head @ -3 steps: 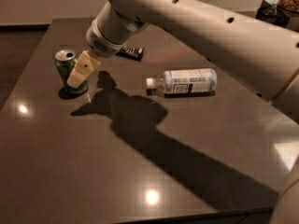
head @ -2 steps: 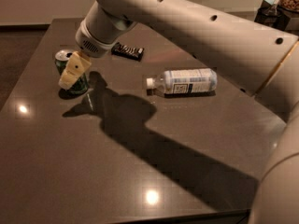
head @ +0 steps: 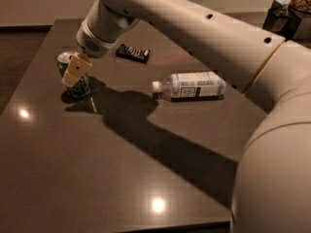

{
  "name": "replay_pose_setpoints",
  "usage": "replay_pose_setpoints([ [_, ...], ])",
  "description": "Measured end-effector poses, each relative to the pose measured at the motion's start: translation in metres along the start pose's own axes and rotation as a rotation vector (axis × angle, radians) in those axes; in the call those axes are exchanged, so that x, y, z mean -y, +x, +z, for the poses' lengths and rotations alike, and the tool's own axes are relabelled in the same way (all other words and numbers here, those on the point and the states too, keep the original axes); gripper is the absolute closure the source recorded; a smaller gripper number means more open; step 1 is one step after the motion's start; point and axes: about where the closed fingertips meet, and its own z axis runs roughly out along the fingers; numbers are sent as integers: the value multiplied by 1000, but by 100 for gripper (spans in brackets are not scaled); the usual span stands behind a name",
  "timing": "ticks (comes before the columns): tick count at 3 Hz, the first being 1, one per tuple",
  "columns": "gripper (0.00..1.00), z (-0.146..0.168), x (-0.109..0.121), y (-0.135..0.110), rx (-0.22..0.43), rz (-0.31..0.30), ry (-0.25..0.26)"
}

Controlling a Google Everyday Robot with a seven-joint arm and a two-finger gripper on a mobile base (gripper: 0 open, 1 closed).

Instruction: Knock green can over

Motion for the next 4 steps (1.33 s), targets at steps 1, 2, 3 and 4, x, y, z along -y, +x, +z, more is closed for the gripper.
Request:
replay_pose_setpoints([
  [1, 49, 0, 0, -2, 11, -5, -33],
  [2, 80, -20, -3, 0, 62, -12, -81],
  [3, 99, -55, -3, 5, 57, -49, -110],
  [4, 100, -92, -10, 15, -47, -137, -119],
])
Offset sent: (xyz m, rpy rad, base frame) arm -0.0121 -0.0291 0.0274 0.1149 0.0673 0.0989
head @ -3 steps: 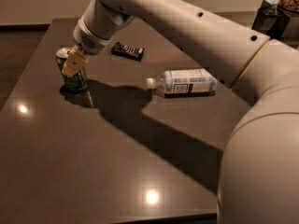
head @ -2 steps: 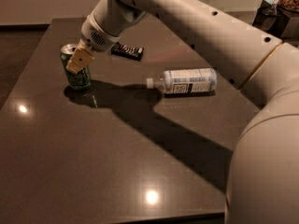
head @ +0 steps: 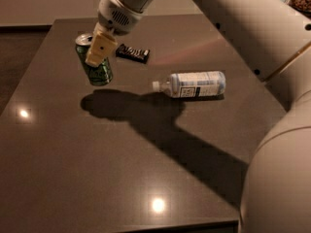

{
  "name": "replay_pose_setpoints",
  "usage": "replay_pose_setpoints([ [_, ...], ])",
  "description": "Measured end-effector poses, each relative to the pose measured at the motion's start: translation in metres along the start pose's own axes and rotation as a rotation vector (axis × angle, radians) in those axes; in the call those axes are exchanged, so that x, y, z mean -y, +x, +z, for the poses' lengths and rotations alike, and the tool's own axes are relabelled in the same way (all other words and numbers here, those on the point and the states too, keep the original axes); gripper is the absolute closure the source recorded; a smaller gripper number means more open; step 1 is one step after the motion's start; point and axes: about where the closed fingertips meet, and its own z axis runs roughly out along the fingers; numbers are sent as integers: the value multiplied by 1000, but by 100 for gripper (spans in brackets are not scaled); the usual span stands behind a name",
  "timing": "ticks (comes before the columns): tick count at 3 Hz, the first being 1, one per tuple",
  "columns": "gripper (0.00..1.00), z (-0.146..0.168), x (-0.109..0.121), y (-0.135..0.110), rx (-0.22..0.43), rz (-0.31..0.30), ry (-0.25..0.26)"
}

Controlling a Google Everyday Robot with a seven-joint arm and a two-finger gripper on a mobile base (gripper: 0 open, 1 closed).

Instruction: Knock green can over

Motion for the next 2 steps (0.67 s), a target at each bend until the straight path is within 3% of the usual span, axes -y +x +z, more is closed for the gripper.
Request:
replay_pose_setpoints([
  [2, 100, -24, -21, 24, -250, -147, -32],
])
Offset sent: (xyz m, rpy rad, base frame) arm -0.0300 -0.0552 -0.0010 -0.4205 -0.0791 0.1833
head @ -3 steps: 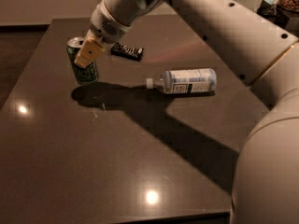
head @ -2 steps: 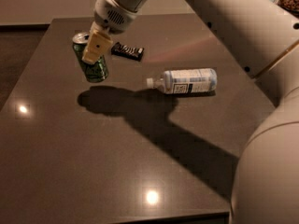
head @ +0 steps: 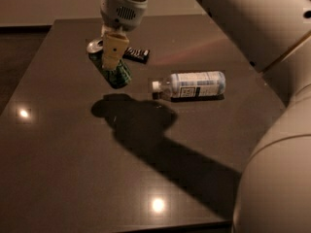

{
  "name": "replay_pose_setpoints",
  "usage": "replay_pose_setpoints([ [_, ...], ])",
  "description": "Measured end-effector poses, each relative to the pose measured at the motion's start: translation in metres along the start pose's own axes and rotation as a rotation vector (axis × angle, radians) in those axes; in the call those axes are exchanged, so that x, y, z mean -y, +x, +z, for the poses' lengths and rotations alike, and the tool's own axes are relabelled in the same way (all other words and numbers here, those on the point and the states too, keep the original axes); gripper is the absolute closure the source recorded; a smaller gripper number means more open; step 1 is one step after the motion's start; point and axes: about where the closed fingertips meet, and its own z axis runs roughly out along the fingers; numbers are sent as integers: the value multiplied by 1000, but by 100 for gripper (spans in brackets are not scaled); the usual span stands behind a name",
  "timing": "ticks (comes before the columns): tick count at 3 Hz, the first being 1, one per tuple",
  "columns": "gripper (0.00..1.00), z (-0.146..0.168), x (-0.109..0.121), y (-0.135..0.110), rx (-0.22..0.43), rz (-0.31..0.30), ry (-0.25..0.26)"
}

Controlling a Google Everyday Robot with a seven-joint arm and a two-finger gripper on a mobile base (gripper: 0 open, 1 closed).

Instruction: Knock green can over

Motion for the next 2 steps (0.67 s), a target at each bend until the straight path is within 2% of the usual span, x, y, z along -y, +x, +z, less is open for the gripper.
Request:
replay_pose_setpoints([
  [1, 100, 5, -4, 5, -68, -46, -26],
  [2, 87, 15, -5, 6, -114, -79, -48],
])
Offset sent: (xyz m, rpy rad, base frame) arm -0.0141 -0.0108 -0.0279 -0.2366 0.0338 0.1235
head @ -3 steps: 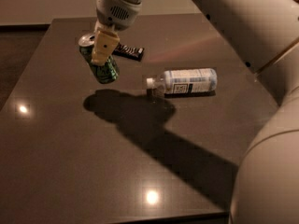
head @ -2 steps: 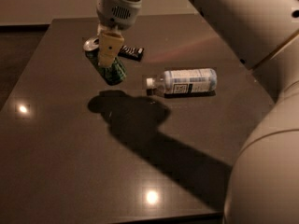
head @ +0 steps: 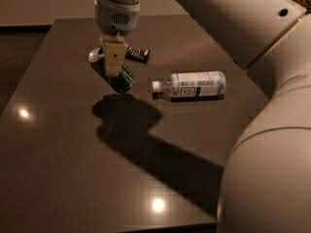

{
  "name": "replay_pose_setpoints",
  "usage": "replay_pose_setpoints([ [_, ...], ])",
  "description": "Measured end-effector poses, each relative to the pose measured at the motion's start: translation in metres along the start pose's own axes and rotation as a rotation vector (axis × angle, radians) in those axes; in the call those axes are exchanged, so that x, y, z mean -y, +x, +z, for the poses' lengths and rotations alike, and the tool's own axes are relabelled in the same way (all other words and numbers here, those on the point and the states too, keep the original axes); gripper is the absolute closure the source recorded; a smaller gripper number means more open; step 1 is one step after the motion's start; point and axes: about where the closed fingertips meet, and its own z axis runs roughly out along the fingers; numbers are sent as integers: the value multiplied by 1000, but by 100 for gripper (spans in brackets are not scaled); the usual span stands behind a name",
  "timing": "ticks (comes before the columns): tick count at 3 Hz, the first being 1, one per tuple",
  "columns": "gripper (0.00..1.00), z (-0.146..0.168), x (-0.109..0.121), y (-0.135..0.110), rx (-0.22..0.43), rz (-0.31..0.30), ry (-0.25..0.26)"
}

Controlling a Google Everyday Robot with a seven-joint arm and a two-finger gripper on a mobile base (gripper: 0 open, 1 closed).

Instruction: Knock green can over

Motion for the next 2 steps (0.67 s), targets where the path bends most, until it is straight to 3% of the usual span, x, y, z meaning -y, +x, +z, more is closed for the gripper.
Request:
replay_pose_setpoints([
  [1, 63, 8, 1, -1, -30, -22, -13],
  [2, 33, 19, -1, -5, -61, -48, -26],
])
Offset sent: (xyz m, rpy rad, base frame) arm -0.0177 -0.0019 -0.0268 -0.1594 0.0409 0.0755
